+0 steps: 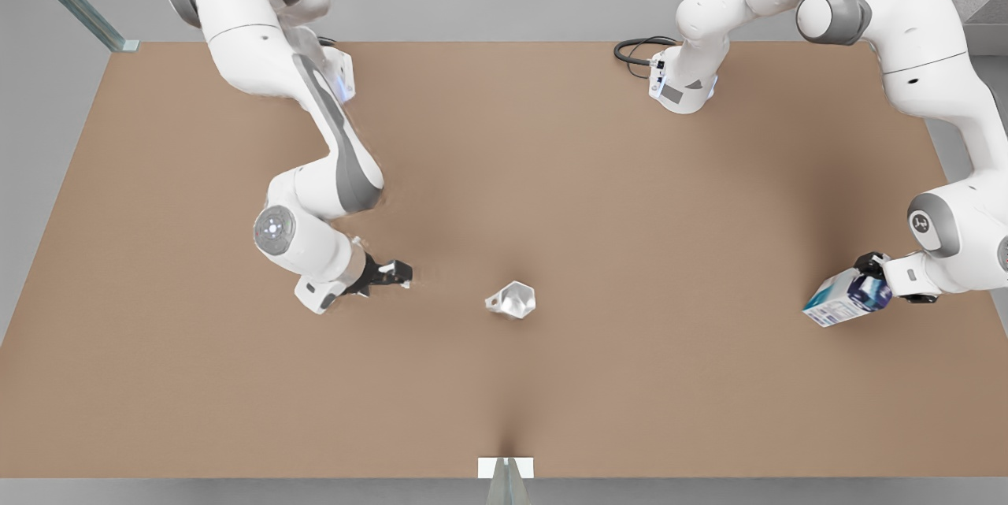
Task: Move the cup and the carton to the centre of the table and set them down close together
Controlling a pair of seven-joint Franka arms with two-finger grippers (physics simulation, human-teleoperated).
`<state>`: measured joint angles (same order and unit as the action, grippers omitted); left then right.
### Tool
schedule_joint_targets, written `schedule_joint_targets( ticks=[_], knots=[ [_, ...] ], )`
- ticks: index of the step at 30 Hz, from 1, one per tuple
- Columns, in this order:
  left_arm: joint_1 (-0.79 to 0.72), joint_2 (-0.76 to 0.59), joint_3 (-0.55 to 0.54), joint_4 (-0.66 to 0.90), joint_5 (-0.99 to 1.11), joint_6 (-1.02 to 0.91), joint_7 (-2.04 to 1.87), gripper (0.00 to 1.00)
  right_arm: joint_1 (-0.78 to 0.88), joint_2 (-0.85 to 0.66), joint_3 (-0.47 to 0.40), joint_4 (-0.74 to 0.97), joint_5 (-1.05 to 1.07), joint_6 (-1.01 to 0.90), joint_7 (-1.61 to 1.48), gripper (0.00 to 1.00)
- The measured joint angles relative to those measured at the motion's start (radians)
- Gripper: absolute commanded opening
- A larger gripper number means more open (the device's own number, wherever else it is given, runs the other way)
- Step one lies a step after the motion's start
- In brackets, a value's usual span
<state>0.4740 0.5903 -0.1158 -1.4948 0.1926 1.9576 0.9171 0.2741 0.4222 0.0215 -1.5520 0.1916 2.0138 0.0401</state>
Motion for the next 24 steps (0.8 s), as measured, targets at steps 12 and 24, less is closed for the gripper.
schedule_joint_targets(
  ticks=[12,24],
  knots=[
    [-0.023,-0.061,-0.011,0.003,-0.051,-0.094,-0.256,0.56,-0.205,-0.138,-0.055,0.062,-0.123,-0.222,-0.090,1.00],
    [-0.433,-0.175,-0.329,0.012,-0.079,-0.175,-2.223,0.57,-0.205,-0.103,-0.078,0.099,-0.123,-0.224,-0.088,1.00]
  ],
)
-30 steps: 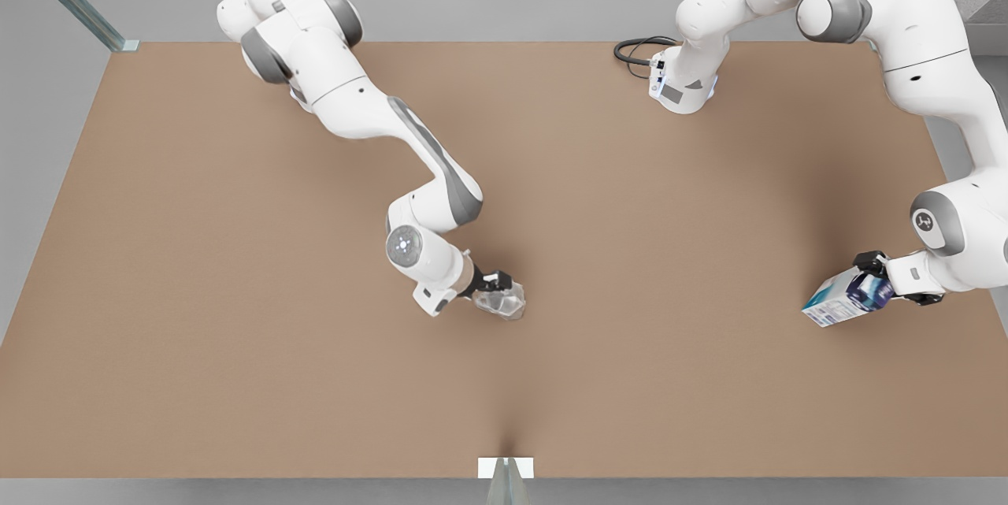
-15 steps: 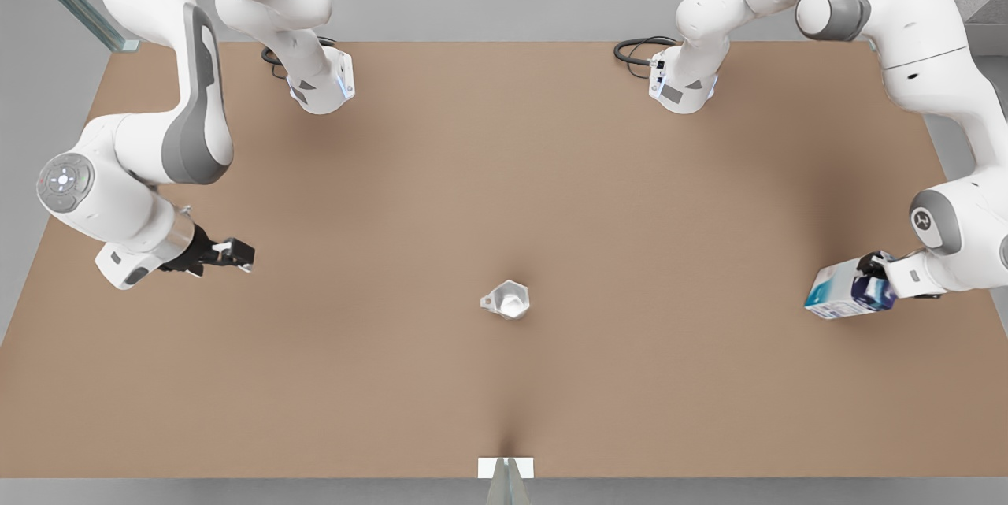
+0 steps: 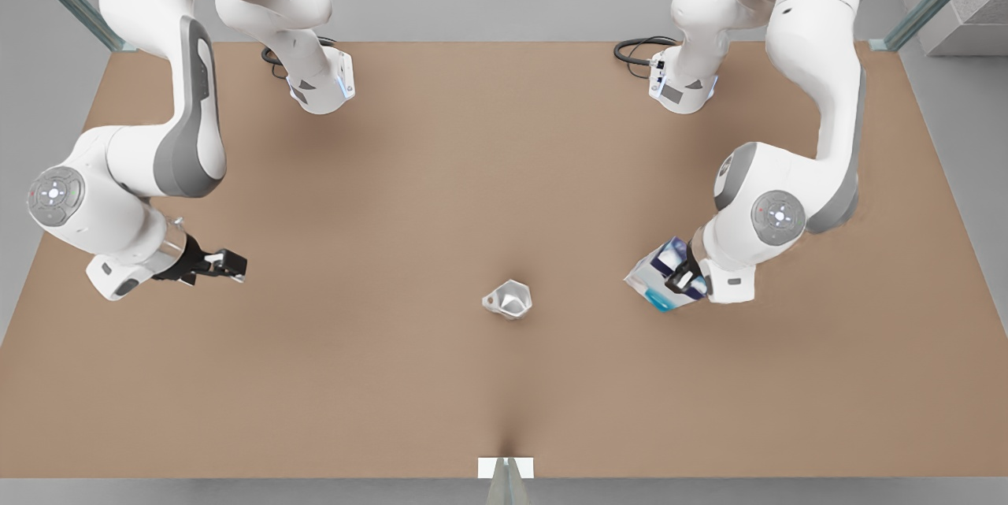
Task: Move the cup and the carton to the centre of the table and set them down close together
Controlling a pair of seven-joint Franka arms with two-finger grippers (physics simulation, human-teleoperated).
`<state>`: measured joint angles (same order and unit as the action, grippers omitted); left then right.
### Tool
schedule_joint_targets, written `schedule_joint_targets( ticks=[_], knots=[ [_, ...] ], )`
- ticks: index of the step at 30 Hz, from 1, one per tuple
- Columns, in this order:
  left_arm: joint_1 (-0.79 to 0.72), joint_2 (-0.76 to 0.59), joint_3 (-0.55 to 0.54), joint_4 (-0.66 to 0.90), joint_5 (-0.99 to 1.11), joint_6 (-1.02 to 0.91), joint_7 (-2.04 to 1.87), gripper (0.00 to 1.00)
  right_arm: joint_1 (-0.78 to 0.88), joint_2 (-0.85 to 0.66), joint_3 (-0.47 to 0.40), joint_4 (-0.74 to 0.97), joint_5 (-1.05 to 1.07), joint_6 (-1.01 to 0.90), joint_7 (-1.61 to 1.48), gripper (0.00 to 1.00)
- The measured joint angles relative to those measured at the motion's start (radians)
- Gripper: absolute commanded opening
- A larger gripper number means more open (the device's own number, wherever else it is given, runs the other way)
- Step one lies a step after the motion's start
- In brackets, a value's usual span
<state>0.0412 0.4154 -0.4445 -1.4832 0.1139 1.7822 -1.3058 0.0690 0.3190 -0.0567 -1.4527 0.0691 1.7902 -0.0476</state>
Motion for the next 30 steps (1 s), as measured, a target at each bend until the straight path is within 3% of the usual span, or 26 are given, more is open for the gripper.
schedule_joint_targets(
  ticks=[3,6,17,30],
  knots=[
    [-0.072,0.025,-0.098,0.001,0.058,0.000,-0.297,0.57,-0.002,0.000,-0.011,0.000,0.000,-0.001,-0.001,1.00],
    [-0.113,0.139,-0.210,0.061,0.161,0.000,-0.546,0.57,-0.001,0.001,-0.019,-0.002,0.000,-0.002,-0.005,1.00],
    [-0.225,0.297,-0.227,0.120,0.328,0.097,-0.638,0.58,-0.009,0.008,-0.020,-0.002,-0.002,-0.002,-0.006,1.00],
    [-0.259,0.333,-0.246,0.132,0.329,0.132,-0.693,0.59,-0.015,0.008,-0.020,-0.003,-0.003,-0.003,-0.006,1.00]
  ],
)
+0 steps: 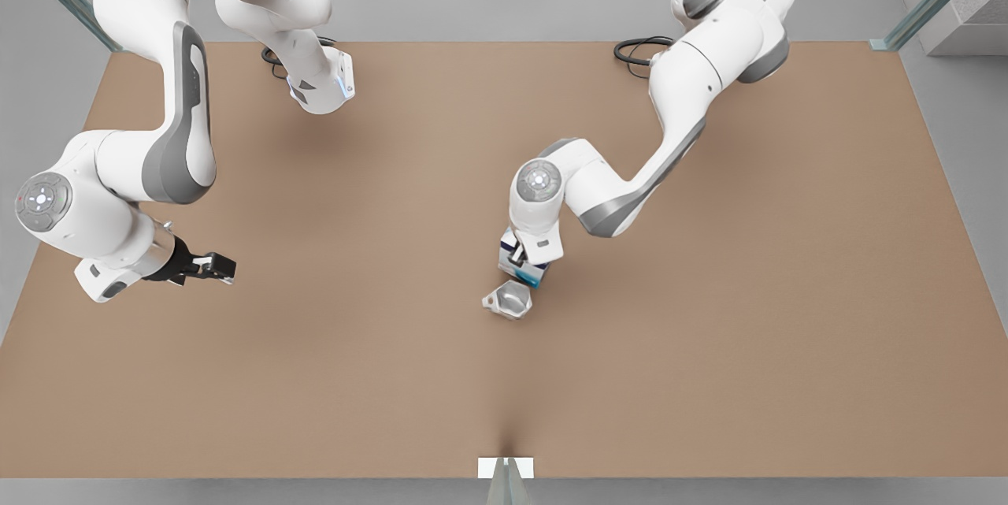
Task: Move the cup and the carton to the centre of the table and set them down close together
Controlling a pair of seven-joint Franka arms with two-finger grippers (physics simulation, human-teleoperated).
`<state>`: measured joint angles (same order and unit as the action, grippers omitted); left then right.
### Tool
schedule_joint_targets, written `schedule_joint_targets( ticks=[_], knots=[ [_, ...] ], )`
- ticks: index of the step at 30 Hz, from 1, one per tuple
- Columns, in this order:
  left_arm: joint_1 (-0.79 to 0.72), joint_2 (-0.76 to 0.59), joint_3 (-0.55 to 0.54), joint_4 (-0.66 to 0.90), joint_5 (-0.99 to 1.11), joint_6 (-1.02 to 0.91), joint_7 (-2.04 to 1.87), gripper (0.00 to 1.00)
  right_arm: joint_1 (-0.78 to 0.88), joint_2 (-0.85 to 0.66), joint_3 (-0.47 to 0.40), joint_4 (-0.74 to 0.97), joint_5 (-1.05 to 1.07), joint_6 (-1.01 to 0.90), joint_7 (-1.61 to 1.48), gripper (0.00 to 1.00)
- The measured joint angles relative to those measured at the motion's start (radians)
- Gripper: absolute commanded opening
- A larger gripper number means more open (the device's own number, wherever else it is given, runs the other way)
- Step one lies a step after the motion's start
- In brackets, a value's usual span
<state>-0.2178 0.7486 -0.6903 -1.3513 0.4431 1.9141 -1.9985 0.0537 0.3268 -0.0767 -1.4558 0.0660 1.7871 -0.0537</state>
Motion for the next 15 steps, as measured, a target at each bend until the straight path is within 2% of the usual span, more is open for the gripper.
schedule_joint_targets(
  ticks=[1,2,15],
  knots=[
    [0.000,0.002,-0.001,0.000,0.000,0.000,0.001,0.92,0.000,0.000,0.000,0.000,0.000,0.000,0.000,1.00],
    [0.000,0.002,0.000,0.001,0.001,-0.001,0.003,1.00,0.000,0.000,0.000,0.000,0.000,0.000,0.000,1.00],
    [0.000,0.005,-0.009,0.057,-0.001,-0.067,0.007,1.00,-0.001,-0.003,0.001,0.003,0.002,-0.002,0.000,1.00]
  ],
)
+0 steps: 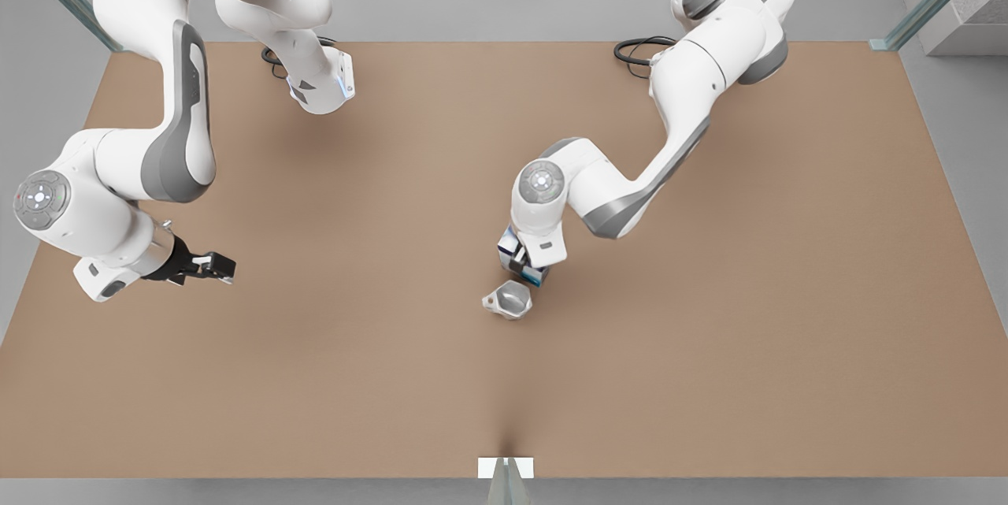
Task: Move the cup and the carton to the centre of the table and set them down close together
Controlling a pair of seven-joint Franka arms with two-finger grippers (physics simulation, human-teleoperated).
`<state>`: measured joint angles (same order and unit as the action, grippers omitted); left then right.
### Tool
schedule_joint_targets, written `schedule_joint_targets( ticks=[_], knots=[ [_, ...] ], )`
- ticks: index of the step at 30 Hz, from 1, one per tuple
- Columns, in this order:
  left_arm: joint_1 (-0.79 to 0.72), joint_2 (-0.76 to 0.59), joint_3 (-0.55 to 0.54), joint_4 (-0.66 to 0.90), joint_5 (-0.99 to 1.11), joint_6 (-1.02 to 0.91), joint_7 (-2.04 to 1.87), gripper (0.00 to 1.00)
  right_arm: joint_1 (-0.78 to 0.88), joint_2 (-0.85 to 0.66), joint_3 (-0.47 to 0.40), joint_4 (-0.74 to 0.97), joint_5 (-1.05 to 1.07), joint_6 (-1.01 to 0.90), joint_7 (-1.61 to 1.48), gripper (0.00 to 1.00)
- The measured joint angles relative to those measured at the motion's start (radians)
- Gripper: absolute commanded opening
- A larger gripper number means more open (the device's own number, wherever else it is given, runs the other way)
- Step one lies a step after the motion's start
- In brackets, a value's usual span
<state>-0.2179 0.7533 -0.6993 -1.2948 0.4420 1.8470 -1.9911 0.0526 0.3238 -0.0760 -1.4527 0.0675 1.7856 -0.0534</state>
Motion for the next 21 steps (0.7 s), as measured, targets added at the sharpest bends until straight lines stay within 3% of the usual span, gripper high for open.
schedule_joint_targets(
  ticks=[5,10,12,13,14,16,18,21],
  knots=[
    [-0.003,-0.051,-0.010,0.000,-0.038,-0.142,0.001,1.00,-0.010,-0.007,0.000,0.005,0.000,-0.016,0.000,1.00],
    [-0.003,-0.049,-0.025,0.102,-0.066,-0.215,0.018,1.00,-0.010,-0.006,0.001,0.016,0.002,-0.023,0.000,1.00],
    [0.080,-0.073,0.004,0.266,-0.082,-0.500,0.479,1.00,-0.010,-0.005,0.001,0.021,0.002,-0.024,0.000,1.00],
    [0.166,-0.098,0.106,0.317,-0.104,-0.593,0.812,1.00,-0.010,-0.005,0.001,0.021,0.002,-0.025,0.001,1.00],
    [0.246,-0.131,0.210,0.327,-0.133,-0.616,1.145,1.00,-0.010,-0.005,0.001,0.023,0.002,-0.027,0.001,1.00],
    [0.504,-0.136,0.226,0.327,-0.176,-0.623,1.807,1.00,-0.011,-0.006,0.000,0.028,0.002,-0.028,0.001,1.00],
    [0.529,-0.228,0.281,0.306,-0.199,-0.620,1.929,1.00,-0.013,-0.006,0.001,0.030,0.003,-0.028,0.001,1.00],
    [0.432,-0.395,0.353,0.215,-0.217,-0.615,1.922,1.00,-0.013,-0.005,-0.001,0.031,0.003,-0.028,0.001,1.00]
  ],
)
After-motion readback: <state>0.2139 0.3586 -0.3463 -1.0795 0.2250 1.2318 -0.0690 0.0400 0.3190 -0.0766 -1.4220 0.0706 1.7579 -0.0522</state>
